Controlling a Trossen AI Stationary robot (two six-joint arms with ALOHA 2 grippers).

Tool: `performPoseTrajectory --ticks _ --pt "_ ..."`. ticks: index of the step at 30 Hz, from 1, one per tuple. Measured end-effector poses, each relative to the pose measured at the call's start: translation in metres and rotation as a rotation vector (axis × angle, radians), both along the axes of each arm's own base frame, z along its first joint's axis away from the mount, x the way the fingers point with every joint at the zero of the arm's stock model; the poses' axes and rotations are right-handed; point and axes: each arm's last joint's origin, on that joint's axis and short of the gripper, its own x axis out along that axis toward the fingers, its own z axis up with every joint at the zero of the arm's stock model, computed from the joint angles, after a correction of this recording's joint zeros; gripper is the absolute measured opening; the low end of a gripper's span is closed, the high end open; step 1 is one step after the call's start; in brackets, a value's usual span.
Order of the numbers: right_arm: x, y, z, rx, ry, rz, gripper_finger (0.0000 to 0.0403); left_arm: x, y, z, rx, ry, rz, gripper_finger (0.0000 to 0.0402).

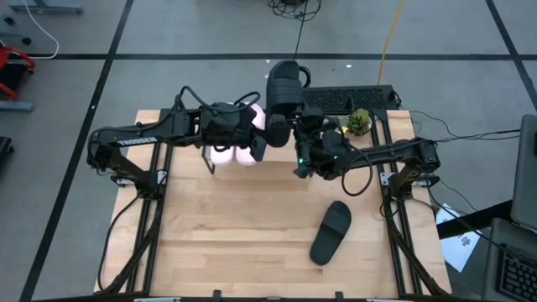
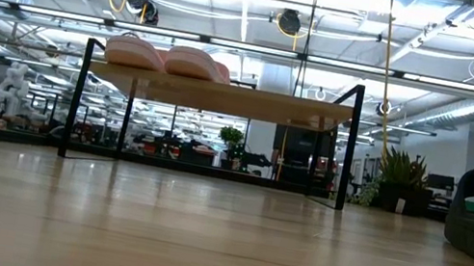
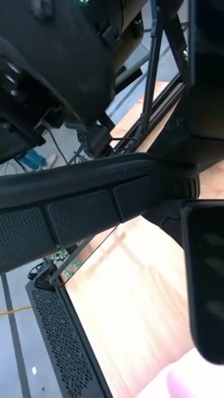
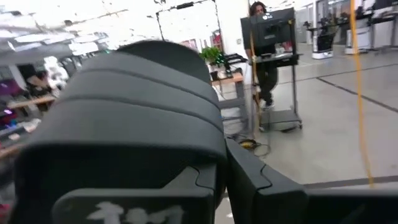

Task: Pick and place slides into the shelf
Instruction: Put the left black slides on the shelf

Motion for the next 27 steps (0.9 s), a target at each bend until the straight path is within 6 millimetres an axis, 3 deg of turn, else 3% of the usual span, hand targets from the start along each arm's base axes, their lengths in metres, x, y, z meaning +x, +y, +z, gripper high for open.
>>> performPoseTrajectory --ticks 6,19,27 --pt "-0.004 0.008 0.003 0.008 0.081 0.000 0.0024 0.000 -0.002 0.000 0.013 0.003 -0.005 0.0041" --pt "-0.007 0.021 0.006 0.006 0.077 0.038 0.0160 0.001 -0.005 0.002 0.031 -0.015 0.004 0.0041" --pt "-0.009 0.029 0.008 0.008 0.056 0.060 0.0191 0.002 -0.010 0.003 0.044 -0.024 -0.015 0.0041"
